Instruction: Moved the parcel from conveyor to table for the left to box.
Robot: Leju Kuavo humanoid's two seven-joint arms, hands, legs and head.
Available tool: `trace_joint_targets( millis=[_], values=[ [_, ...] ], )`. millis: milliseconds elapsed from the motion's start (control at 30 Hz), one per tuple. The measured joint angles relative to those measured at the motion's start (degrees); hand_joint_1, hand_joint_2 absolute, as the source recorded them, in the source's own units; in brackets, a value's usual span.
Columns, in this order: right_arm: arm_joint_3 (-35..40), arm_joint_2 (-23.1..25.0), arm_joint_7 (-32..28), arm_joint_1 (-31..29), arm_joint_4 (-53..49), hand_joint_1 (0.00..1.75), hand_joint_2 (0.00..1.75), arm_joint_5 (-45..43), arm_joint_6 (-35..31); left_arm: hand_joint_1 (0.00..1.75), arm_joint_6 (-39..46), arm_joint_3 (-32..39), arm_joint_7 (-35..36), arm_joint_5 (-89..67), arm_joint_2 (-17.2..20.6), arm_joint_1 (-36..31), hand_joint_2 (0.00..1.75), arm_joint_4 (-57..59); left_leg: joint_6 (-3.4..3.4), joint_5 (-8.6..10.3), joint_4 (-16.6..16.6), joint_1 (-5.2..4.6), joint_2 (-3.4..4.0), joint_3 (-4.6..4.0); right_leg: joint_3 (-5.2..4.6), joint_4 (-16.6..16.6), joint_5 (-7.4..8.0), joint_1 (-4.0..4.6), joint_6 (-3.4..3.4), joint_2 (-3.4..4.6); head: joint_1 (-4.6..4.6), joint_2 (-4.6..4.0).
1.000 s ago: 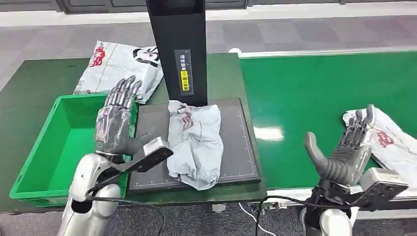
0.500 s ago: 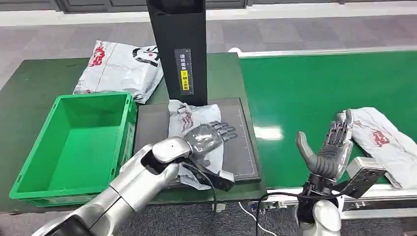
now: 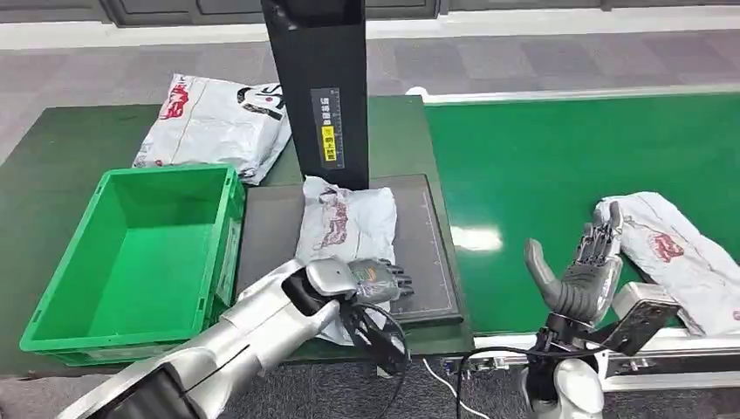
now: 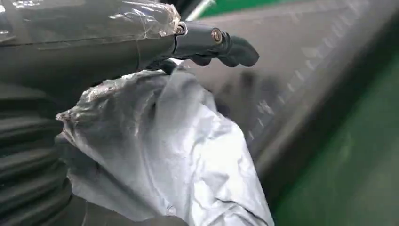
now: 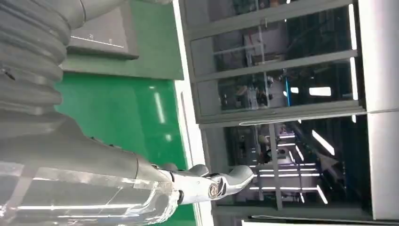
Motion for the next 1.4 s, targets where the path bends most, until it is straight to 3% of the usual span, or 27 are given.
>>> trace_joint_targets(
  millis=[67, 100, 400, 1067, 1233, 1400],
  values=[
    [0.28, -0.04, -0.26, 0.48, 0.09, 0.00, 1.75, -0.28, -0.53, 1.17, -0.90, -2.08, 0.07, -0.36, 0.29, 0.28, 1.75, 0.72, 0.16, -0.35, -0.02, 0.09, 0.00, 0.62, 0.73, -0.03, -0.49, 0.09, 0.03, -0.05, 0.00, 0.00],
    [0.42, -0.11, -0.48, 0.46, 0.22, 0.00, 1.75, -0.50, -0.64, 1.75, -1.13, -2.66, 0.07, -0.09, 0.31, 0.20, 1.75, 0.90, 0.12, -0.42, -0.02, 0.10, -0.02, 0.88, 1.01, -0.07, -0.53, 0.09, 0.02, -0.11, 0.02, 0.00],
    [2.01, -0.35, -1.73, -0.88, 1.99, 0.00, 1.75, -1.60, -1.07, 1.75, -1.28, -5.15, 0.13, 0.91, 0.39, -2.07, 1.75, 2.17, 0.09, -0.94, -0.07, 0.12, 0.03, 2.18, 2.21, -0.07, -0.92, 0.11, -0.09, -0.07, 0.00, 0.00],
    [2.47, -1.62, -3.48, -4.45, 6.27, 0.00, 1.75, -3.50, -1.03, 1.75, 0.23, -6.20, -0.96, 3.76, 1.01, -5.28, 1.75, 2.91, -0.02, -0.76, -0.08, 0.12, 0.00, 1.84, 1.83, -0.05, -0.84, 0.09, -0.09, -0.09, 0.00, 0.00],
    [2.47, -2.12, -3.91, -4.40, 6.64, 0.00, 1.75, -3.93, -1.12, 1.75, 5.46, -6.15, -1.14, 8.09, 1.82, -7.60, 1.75, 2.69, -0.10, -0.49, -0.06, 0.11, 0.01, 1.99, 1.40, -0.02, -0.63, 0.09, -0.11, -0.08, 0.00, 0.00],
    [2.45, -2.73, -3.52, -2.74, 5.81, 0.00, 1.75, -4.59, -1.20, 1.75, 9.08, -3.72, 0.52, 15.17, 5.21, -12.20, 1.75, -0.06, -0.19, 0.02, -0.01, 0.11, -0.14, 0.93, 0.36, 0.02, -0.17, 0.10, -0.14, -0.10, 0.00, 0.00]
  ],
)
